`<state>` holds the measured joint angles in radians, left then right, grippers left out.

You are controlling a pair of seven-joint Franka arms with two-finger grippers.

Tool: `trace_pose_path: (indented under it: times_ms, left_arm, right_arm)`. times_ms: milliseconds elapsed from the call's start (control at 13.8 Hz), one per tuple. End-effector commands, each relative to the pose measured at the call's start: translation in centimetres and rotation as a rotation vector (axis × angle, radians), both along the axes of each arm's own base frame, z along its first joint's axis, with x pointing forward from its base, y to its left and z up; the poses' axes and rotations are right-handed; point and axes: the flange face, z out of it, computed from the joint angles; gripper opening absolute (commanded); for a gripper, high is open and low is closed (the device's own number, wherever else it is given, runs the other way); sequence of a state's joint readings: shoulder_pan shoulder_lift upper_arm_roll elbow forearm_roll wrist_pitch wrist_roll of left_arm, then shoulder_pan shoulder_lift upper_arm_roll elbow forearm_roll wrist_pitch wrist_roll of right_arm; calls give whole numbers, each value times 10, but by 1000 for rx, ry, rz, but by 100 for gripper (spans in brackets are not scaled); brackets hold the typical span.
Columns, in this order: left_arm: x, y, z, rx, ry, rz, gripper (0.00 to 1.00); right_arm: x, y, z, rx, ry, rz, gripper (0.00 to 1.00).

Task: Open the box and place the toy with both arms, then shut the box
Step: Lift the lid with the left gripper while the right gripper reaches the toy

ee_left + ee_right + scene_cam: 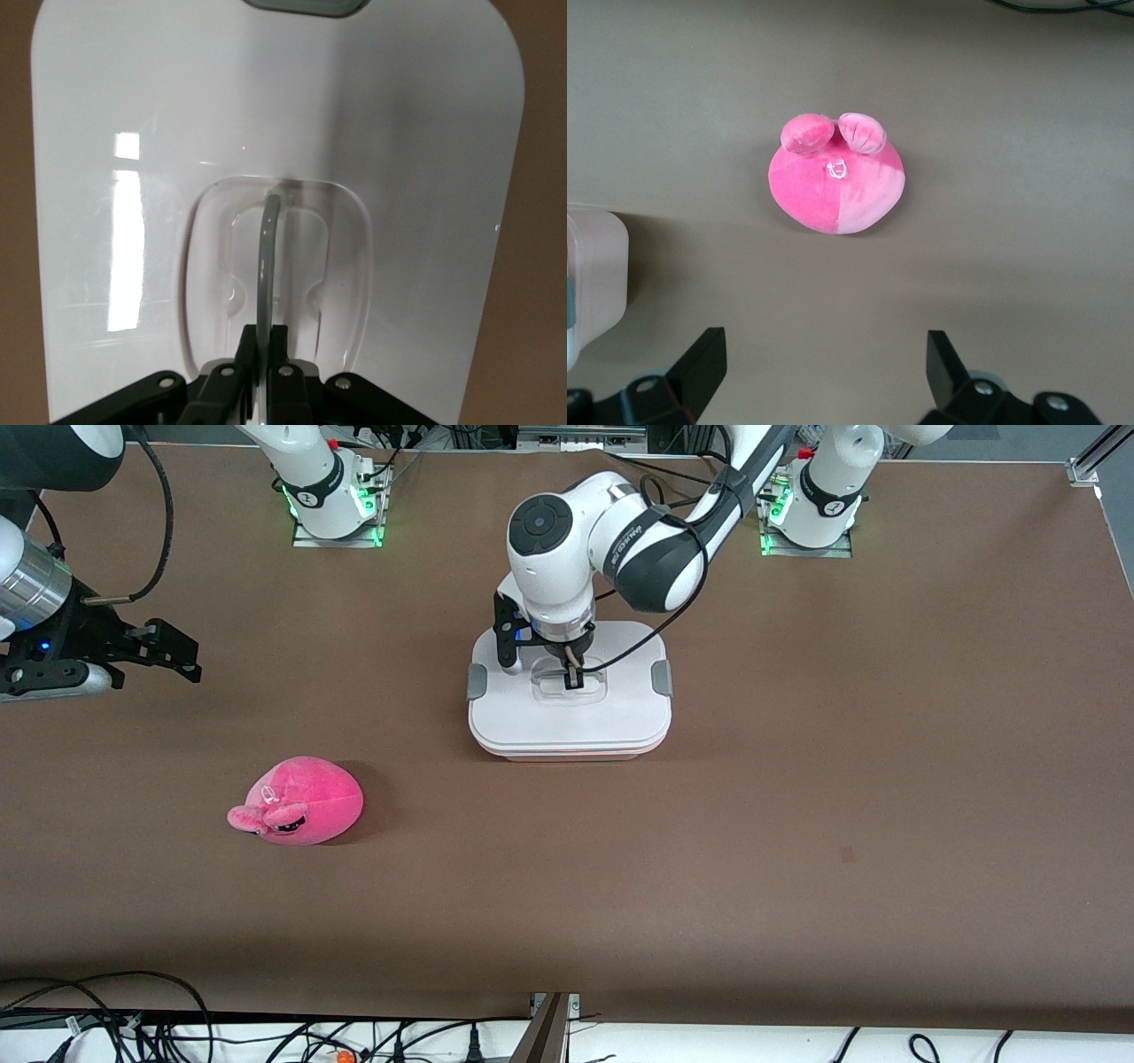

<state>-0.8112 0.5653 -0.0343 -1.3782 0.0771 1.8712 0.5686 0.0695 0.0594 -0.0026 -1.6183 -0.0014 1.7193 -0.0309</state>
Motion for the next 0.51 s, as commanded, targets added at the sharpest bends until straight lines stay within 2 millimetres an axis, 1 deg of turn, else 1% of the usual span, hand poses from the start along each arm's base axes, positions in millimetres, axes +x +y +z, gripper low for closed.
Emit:
trace_pose_path:
  times_ms: [0, 73, 145, 218, 291, 436]
  left_arm:
    - [3, 4, 29, 1, -1, 21, 0]
    - [7, 10, 37, 6, 2, 24, 0]
    - [16, 21, 40, 18, 12, 50, 0]
    - [25, 30, 49, 13, 3, 79, 0]
    - [40, 47, 52, 12, -3, 118, 0]
    - [96, 117, 59, 4, -9, 266, 0]
  right_arm:
    - [2, 0, 0, 4, -9, -3, 100]
    - [2, 0, 0, 4, -9, -3, 100]
    - [2, 0, 0, 4, -10, -3, 100]
    - [2, 0, 0, 4, -12, -3, 100]
    - [2, 0, -1, 4, -10, -3, 100]
    - [3, 0, -1, 4, -12, -2, 100]
